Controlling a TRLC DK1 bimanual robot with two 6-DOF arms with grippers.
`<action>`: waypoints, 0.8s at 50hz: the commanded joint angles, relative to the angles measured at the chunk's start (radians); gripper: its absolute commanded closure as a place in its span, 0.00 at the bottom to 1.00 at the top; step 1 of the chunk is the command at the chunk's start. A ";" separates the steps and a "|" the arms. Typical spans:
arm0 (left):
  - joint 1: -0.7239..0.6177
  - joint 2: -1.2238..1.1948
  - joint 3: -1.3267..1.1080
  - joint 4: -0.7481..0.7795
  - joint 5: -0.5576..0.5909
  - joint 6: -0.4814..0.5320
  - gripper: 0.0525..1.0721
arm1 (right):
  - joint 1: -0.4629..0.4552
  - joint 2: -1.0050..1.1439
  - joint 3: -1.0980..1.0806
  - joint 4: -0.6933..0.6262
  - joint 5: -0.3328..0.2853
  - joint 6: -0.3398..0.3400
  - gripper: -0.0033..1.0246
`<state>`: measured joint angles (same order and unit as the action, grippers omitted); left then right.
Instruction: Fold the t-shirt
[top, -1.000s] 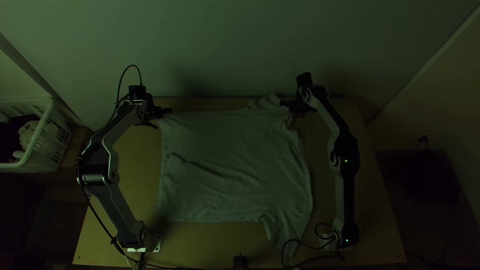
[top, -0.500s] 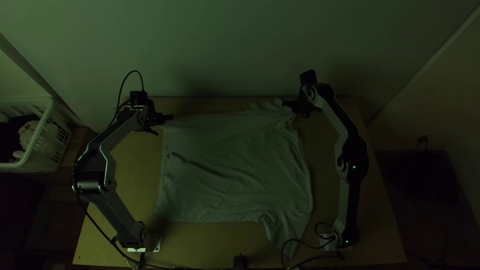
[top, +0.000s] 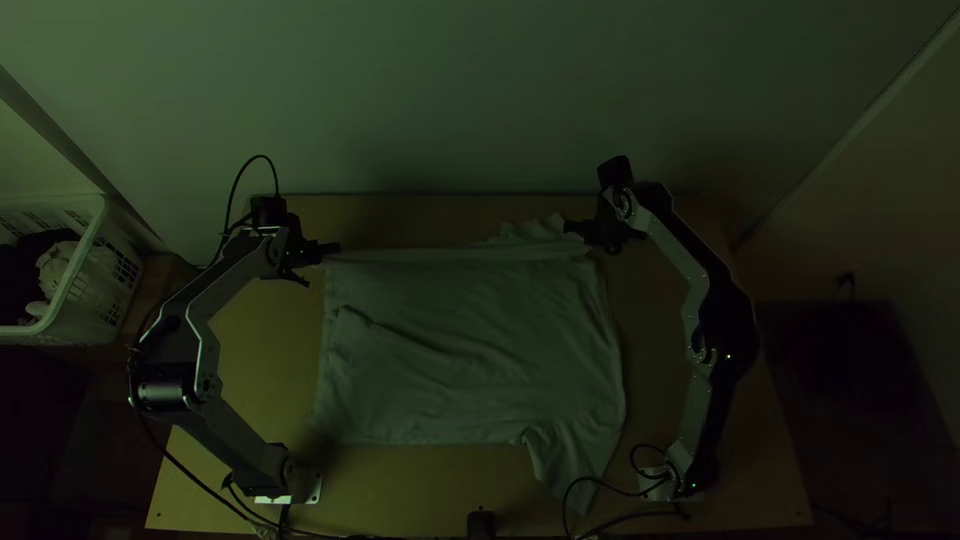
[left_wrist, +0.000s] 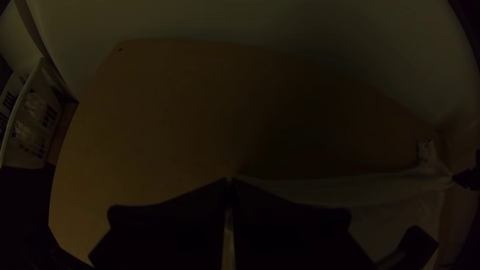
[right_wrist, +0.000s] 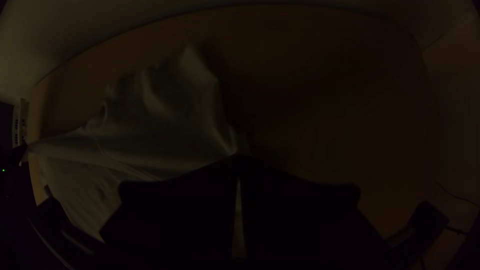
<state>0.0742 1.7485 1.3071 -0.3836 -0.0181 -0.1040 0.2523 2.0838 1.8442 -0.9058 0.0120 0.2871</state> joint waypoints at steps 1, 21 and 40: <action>0.013 -0.060 -0.055 0.009 -0.003 0.001 0.98 | 0.005 -0.071 -0.072 0.018 0.017 -0.006 0.97; 0.016 -0.181 -0.229 0.040 0.003 0.018 0.98 | 0.039 -0.220 -0.319 0.087 0.034 0.000 0.97; 0.018 -0.241 -0.361 0.080 0.003 0.030 0.98 | 0.070 -0.327 -0.500 0.120 0.045 0.020 0.97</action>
<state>0.0803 1.5349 0.9859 -0.3187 -0.0147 -0.0925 0.3099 1.8030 1.3975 -0.7864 0.0380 0.2878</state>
